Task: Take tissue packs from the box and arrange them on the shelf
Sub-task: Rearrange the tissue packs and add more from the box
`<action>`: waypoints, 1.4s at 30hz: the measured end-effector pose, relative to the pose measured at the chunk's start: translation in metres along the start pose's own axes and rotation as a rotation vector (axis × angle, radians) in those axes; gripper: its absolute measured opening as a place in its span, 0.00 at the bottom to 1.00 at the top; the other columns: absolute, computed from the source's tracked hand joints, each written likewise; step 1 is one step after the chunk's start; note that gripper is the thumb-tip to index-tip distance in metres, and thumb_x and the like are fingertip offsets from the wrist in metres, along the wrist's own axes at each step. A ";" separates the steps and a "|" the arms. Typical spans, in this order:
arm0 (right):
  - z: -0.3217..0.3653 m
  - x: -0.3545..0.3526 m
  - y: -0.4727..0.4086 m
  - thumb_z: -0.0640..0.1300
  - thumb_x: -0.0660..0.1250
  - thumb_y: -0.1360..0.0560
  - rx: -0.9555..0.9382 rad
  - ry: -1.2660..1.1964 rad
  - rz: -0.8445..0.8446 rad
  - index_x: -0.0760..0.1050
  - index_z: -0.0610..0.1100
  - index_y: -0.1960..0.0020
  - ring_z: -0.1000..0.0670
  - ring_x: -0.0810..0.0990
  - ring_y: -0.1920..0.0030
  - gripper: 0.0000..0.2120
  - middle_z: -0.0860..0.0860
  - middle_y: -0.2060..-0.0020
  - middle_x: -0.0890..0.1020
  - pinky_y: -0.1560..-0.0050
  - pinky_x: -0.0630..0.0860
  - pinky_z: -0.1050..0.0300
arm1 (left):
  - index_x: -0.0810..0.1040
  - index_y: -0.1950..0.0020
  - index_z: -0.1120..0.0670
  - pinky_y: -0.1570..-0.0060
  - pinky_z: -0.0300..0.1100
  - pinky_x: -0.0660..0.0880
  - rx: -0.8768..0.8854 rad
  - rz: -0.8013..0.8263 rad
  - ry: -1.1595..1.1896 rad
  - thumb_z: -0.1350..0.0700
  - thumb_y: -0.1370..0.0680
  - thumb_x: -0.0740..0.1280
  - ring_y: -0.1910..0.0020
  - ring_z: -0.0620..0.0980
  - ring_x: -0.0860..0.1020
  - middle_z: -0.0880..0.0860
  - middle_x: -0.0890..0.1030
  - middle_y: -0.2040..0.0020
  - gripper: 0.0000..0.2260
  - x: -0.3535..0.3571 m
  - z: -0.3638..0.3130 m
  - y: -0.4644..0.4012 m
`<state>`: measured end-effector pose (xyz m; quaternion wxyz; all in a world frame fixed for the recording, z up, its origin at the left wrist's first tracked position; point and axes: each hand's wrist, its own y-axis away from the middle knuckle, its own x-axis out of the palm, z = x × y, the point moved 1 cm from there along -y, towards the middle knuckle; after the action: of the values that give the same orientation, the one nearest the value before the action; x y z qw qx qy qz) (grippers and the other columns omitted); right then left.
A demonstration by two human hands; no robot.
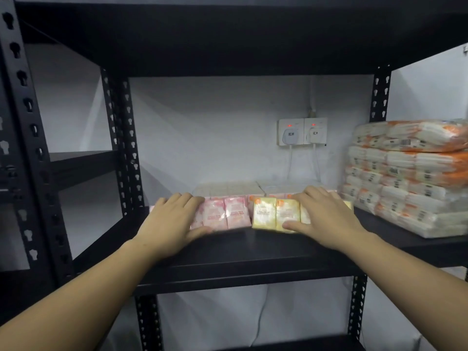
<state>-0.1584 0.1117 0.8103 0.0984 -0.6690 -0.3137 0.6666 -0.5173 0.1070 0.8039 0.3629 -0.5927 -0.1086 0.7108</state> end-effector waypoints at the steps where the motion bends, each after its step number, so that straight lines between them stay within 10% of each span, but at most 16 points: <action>1: -0.001 0.003 0.006 0.74 0.62 0.27 -0.003 0.001 -0.013 0.71 0.55 0.29 0.50 0.72 0.36 0.34 0.56 0.39 0.74 0.34 0.68 0.49 | 0.69 0.28 0.46 0.41 0.49 0.72 0.012 -0.016 0.030 0.25 0.24 0.56 0.41 0.49 0.76 0.45 0.77 0.38 0.34 0.002 -0.002 0.004; 15: 0.021 0.011 -0.003 0.81 0.53 0.30 0.032 0.032 0.124 0.60 0.58 0.19 0.46 0.66 0.23 0.45 0.54 0.21 0.67 0.25 0.63 0.44 | 0.61 0.19 0.43 0.31 0.50 0.69 -0.110 0.176 0.083 0.25 0.22 0.53 0.28 0.53 0.72 0.49 0.72 0.24 0.36 0.000 -0.035 -0.021; 24: -0.034 0.024 -0.010 0.82 0.52 0.32 0.007 0.019 0.117 0.63 0.63 0.22 0.49 0.67 0.34 0.44 0.55 0.37 0.69 0.33 0.63 0.48 | 0.69 0.23 0.41 0.34 0.48 0.72 -0.149 0.100 0.058 0.24 0.25 0.49 0.32 0.52 0.77 0.48 0.77 0.27 0.37 0.015 -0.039 -0.019; 42: -0.032 0.030 -0.034 0.81 0.55 0.30 0.039 0.030 0.060 0.66 0.58 0.22 0.48 0.68 0.31 0.43 0.53 0.34 0.72 0.32 0.65 0.45 | 0.61 0.18 0.43 0.25 0.51 0.66 -0.151 0.178 0.127 0.23 0.24 0.48 0.24 0.52 0.69 0.49 0.69 0.21 0.40 0.010 -0.039 -0.017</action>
<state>-0.1404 0.1641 0.8073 0.0960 -0.6861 -0.2791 0.6650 -0.4751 0.1148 0.7957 0.2589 -0.6695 -0.0856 0.6910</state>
